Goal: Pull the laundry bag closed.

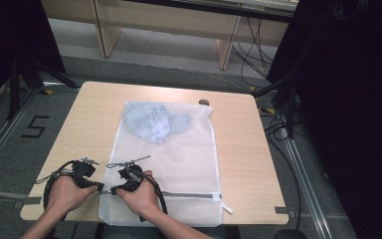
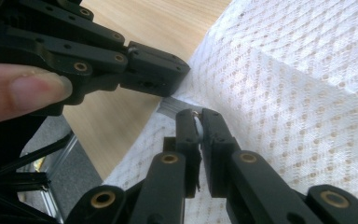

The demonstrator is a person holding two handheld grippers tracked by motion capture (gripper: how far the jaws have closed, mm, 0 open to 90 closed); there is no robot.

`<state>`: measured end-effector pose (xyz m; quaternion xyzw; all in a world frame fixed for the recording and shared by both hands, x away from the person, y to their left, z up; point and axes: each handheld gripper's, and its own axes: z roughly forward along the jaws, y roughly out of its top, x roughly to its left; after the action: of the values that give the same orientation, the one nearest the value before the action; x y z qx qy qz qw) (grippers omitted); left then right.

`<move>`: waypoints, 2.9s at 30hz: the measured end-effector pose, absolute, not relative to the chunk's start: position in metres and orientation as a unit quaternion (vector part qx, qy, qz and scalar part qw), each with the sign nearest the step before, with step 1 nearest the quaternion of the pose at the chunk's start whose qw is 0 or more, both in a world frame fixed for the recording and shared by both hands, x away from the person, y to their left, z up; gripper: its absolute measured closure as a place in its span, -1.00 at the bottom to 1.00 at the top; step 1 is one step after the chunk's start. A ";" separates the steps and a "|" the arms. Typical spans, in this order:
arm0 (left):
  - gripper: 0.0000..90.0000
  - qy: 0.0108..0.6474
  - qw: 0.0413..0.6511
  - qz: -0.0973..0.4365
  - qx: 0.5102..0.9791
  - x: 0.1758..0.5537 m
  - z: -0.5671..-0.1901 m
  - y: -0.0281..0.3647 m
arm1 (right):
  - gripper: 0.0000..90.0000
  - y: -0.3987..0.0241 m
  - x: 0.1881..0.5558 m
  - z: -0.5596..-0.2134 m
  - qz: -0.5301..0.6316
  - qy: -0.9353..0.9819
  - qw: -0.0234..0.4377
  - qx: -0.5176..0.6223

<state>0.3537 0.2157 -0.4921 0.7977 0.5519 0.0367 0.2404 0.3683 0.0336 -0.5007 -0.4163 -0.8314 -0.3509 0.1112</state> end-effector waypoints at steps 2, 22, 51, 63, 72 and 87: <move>1.00 0.552 0.240 0.036 0.798 0.354 -0.492 0.216 | 0.93 0.036 0.366 -0.499 -0.345 -0.821 0.120 -0.439; 1.00 0.552 0.241 0.038 0.797 0.354 -0.492 0.215 | 0.93 0.028 0.364 -0.495 -0.340 -0.826 0.112 -0.436; 1.00 0.559 0.244 0.038 0.791 0.354 -0.493 0.215 | 0.93 0.014 0.362 -0.492 -0.337 -0.825 0.108 -0.441; 1.00 0.552 0.242 0.034 0.797 0.354 -0.493 0.216 | 0.93 0.010 0.362 -0.492 -0.343 -0.824 0.109 -0.438; 1.00 0.551 0.242 0.035 0.798 0.354 -0.492 0.217 | 0.93 0.006 0.360 -0.491 -0.339 -0.822 0.103 -0.445; 1.00 0.551 0.242 0.035 0.798 0.354 -0.492 0.217 | 0.93 0.000 0.359 -0.489 -0.339 -0.819 0.101 -0.451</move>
<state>0.3538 0.2170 -0.4924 0.7982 0.5505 0.0347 0.2422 0.3588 0.0004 -0.4895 -0.4509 -0.8193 -0.3394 0.1012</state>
